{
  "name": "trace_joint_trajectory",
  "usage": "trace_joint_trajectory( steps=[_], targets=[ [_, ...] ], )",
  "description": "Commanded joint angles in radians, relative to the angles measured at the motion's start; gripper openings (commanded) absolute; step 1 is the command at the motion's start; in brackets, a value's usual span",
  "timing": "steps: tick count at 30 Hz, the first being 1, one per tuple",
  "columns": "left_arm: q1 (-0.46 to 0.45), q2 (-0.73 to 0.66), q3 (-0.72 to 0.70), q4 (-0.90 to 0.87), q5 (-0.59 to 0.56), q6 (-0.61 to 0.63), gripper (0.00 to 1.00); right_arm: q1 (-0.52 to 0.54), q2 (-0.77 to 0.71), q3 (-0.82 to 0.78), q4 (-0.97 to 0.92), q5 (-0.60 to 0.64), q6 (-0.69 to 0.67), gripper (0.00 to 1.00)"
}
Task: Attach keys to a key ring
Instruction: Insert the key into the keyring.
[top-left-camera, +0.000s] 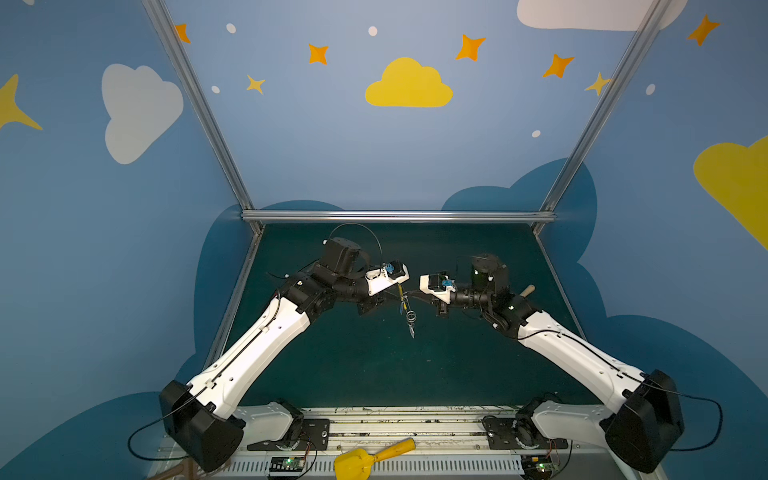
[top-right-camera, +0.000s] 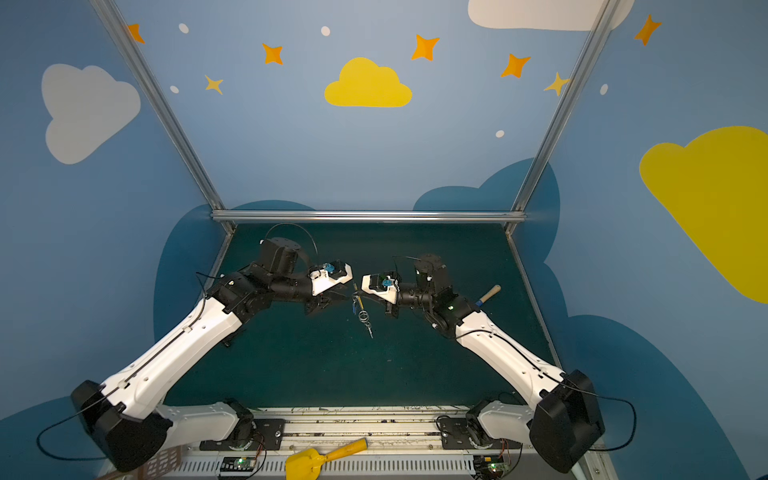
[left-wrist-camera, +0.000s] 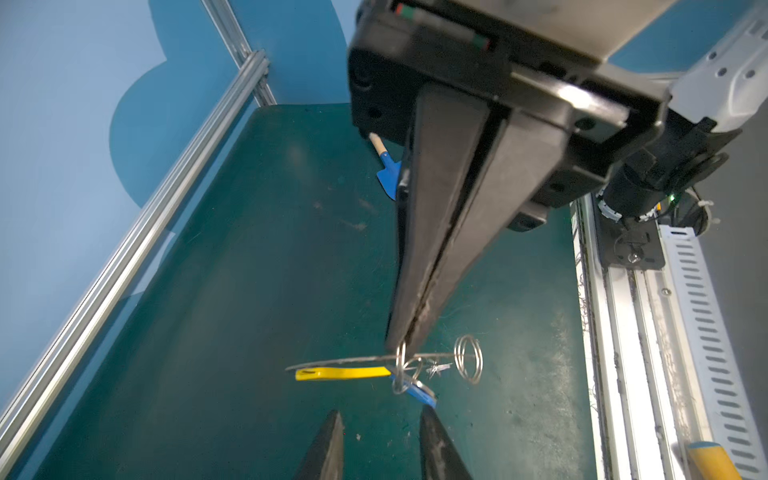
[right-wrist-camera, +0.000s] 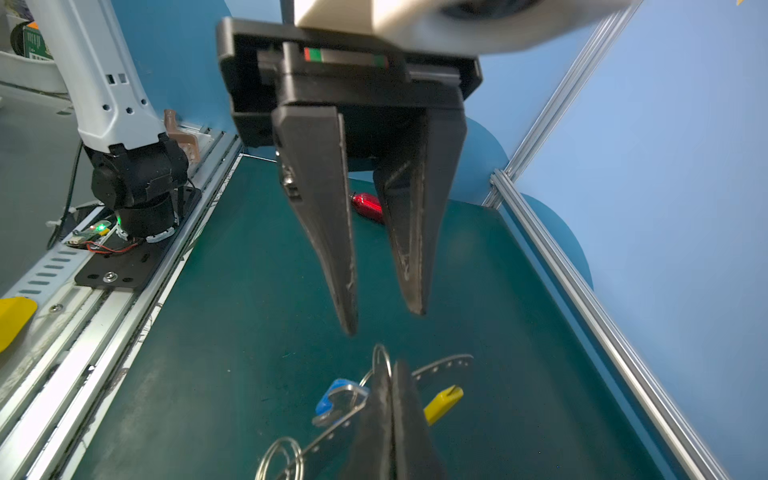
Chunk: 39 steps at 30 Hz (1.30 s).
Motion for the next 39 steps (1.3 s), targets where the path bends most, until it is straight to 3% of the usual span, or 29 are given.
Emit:
trace_joint_trajectory(
  steps=[1, 6, 16, 29, 39],
  targets=[
    [0.024, -0.037, -0.054, 0.157, 0.104, -0.107, 0.32, -0.003, 0.005, 0.027, 0.077, -0.03, 0.062, 0.0],
    [0.029, -0.058, -0.128, 0.284, 0.155, -0.165, 0.34, -0.004, 0.011, 0.017, 0.162, -0.055, 0.11, 0.0],
    [0.027, -0.05, -0.14, 0.338, 0.195, -0.177, 0.31, -0.004, 0.035, 0.025, 0.194, -0.071, 0.15, 0.0],
    [0.026, -0.013, -0.079, 0.221, 0.209, -0.077, 0.03, -0.002, 0.052, 0.024, 0.225, -0.089, 0.182, 0.0],
    [0.024, 0.026, 0.034, 0.062, 0.207, 0.015, 0.04, -0.002, 0.048, 0.043, 0.109, -0.075, 0.123, 0.0]
  ],
)
